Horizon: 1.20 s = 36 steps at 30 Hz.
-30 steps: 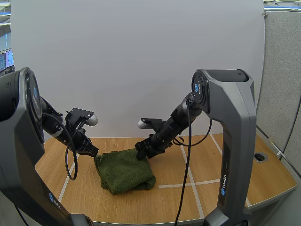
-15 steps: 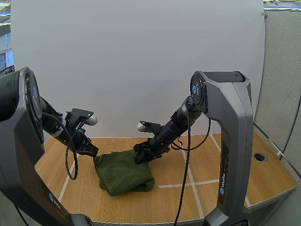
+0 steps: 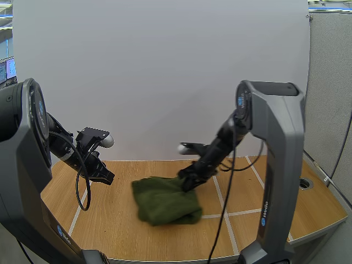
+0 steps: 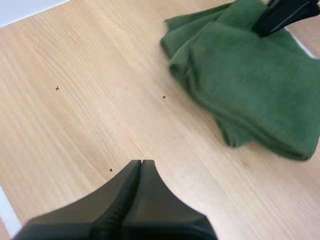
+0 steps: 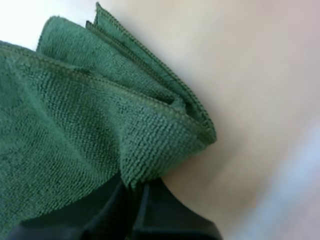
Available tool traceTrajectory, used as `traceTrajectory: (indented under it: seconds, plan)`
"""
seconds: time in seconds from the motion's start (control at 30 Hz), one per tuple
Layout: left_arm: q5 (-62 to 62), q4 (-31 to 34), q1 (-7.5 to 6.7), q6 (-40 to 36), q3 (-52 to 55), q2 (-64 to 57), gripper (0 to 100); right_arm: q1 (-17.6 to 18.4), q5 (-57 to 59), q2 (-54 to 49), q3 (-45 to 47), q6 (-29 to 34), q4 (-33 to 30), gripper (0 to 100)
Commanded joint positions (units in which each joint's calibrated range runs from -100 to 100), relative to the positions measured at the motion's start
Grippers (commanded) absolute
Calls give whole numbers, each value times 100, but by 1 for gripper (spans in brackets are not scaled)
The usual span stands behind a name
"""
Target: Fold the towel
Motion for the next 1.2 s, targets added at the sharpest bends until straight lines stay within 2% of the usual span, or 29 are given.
traceTrajectory:
  seconds: [0.0,0.17,0.23,0.37,0.43,0.47,0.5,0.63,0.67,0.73,0.83,0.9,0.97,1.1,1.17]
  plan:
    - [500,-328,5,-41,-4,-29,0,-737,84,-284,0,-238,-893,0]
    - [770,-698,5,-41,-4,-29,0,-867,144,-284,0,-394,-893,0]
    - [770,-763,-42,-41,-4,0,0,-867,254,-284,0,-394,-800,0]
    - [770,-738,-303,-65,-4,265,0,-867,254,-284,0,-394,-718,0]
    - [583,-778,-449,-137,-22,466,6,-867,254,-284,0,-394,-718,0]
    - [455,-803,-525,-234,-82,590,12,-867,254,-284,0,-394,-718,4]
    - [354,-821,-604,-314,-171,721,19,-867,254,-284,0,-394,-718,20]
    - [329,-1119,-717,-419,-473,1210,50,-867,254,-284,0,-384,-718,69]
    - [366,-1219,-727,-458,-652,1369,65,-867,254,-284,0,-363,-709,84]
    - [465,-1381,-727,-517,-905,1616,76,-867,254,-284,0,-286,-709,98]
    - [963,-1495,-735,-522,-1191,1984,81,-867,254,-298,0,-203,-709,100]
    - [1135,-1469,-803,-522,-1380,2240,81,-867,254,-338,0,-135,-705,100]
    - [1033,-1300,-949,-522,-1510,2448,81,-867,254,-612,-11,-97,-680,100]
    - [692,-1155,-1135,-511,-1542,2557,81,-867,332,-1025,-11,-64,-745,100]
    - [133,-1033,-1277,-511,-1557,2566,81,-867,497,-1285,-11,-29,-853,100]
